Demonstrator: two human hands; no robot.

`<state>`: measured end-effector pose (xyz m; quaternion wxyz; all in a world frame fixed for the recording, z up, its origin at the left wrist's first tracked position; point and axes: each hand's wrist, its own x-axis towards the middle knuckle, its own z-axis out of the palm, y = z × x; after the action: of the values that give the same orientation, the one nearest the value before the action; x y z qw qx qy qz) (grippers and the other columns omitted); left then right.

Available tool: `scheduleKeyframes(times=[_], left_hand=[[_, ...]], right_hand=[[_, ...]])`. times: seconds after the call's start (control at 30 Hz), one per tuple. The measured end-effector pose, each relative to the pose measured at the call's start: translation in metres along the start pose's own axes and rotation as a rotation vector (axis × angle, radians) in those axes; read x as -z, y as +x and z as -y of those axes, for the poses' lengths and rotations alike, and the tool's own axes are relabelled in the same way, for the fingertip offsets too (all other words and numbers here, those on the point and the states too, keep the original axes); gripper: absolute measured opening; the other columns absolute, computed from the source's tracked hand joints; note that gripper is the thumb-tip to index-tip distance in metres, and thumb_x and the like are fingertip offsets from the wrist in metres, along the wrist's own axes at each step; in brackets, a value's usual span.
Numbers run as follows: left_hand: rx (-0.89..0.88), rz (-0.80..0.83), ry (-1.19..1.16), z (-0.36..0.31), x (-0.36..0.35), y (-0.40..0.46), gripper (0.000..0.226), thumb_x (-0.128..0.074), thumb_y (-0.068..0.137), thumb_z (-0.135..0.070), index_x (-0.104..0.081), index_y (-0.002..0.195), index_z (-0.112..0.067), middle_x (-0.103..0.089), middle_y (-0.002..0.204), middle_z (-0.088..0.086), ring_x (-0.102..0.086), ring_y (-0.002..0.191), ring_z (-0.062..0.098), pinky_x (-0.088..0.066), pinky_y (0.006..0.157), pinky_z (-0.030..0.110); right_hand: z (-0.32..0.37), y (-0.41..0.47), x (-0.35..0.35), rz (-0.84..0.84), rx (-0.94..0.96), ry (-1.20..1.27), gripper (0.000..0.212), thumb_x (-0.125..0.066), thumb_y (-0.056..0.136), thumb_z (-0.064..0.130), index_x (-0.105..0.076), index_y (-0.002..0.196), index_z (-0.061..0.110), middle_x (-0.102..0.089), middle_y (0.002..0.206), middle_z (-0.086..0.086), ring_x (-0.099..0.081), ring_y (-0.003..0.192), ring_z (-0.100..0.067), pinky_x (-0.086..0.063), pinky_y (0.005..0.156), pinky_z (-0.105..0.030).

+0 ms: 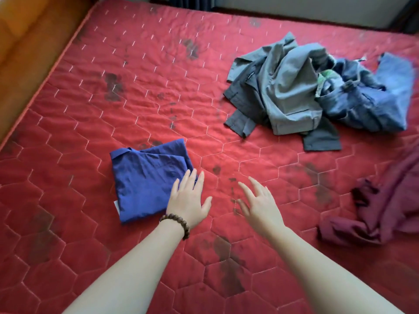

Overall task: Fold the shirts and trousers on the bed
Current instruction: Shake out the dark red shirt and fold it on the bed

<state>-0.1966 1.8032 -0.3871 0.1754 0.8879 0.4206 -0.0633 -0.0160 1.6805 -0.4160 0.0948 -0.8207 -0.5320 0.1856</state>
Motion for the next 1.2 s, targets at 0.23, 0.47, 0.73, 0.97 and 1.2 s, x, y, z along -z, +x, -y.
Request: scheduleKeyframes(times=[0.23,0.47,0.73,0.97,1.2], left_hand=[[-0.073,0.071,0.049,-0.163,-0.063,-0.007,0.077,-0.021,0.086,-0.056,-0.001,0.153,-0.024,-0.006,0.161,0.003,-0.001,0.148,0.018,-0.008,0.120,0.043],[-0.099,0.107,0.044,-0.319,-0.148,-0.022,0.088,-0.012,0.077,-0.064,-0.014,0.153,-0.020,-0.019,0.159,0.005,-0.013,0.147,0.022,-0.017,0.117,0.046],[-0.177,0.095,0.022,-0.372,-0.229,0.001,0.098,-0.056,0.082,-0.061,-0.003,0.153,-0.021,-0.005,0.161,-0.001,-0.002,0.148,0.019,-0.012,0.118,0.044],[-0.440,-0.063,-0.179,-0.364,-0.270,0.026,0.046,-0.075,0.059,-0.003,-0.068,0.104,-0.011,-0.068,0.113,0.007,-0.064,0.110,0.028,-0.049,0.093,0.037],[-0.183,-0.092,-0.595,-0.369,-0.166,0.025,0.015,-0.062,0.081,-0.005,-0.069,0.087,-0.017,-0.067,0.075,-0.005,-0.060,0.071,0.015,-0.045,0.068,0.025]], right_hand=[[-0.152,-0.084,0.027,-0.067,-0.107,-0.019,0.049,-0.059,0.085,0.033,-0.057,0.130,0.015,-0.047,0.141,-0.020,-0.051,0.124,-0.037,-0.042,0.101,-0.056],[-0.310,-0.159,0.053,-0.045,-0.108,-0.125,0.067,-0.072,0.077,0.042,-0.051,0.136,0.020,-0.037,0.150,-0.016,-0.040,0.135,-0.035,-0.038,0.105,-0.056],[-0.388,-0.142,0.037,0.076,0.049,-0.271,0.107,-0.076,0.064,0.058,-0.020,0.152,0.032,-0.013,0.160,-0.006,-0.020,0.146,-0.027,-0.024,0.114,-0.054],[-0.400,-0.130,0.004,0.049,0.064,-0.346,0.040,-0.079,0.061,0.018,-0.066,0.098,0.024,-0.069,0.089,0.002,-0.060,0.084,-0.029,-0.046,0.064,-0.036],[-0.360,-0.121,0.093,-0.051,-0.053,0.106,0.021,-0.057,0.085,0.018,-0.055,0.106,0.019,-0.065,0.092,-0.009,-0.057,0.090,-0.035,-0.042,0.072,-0.040]])
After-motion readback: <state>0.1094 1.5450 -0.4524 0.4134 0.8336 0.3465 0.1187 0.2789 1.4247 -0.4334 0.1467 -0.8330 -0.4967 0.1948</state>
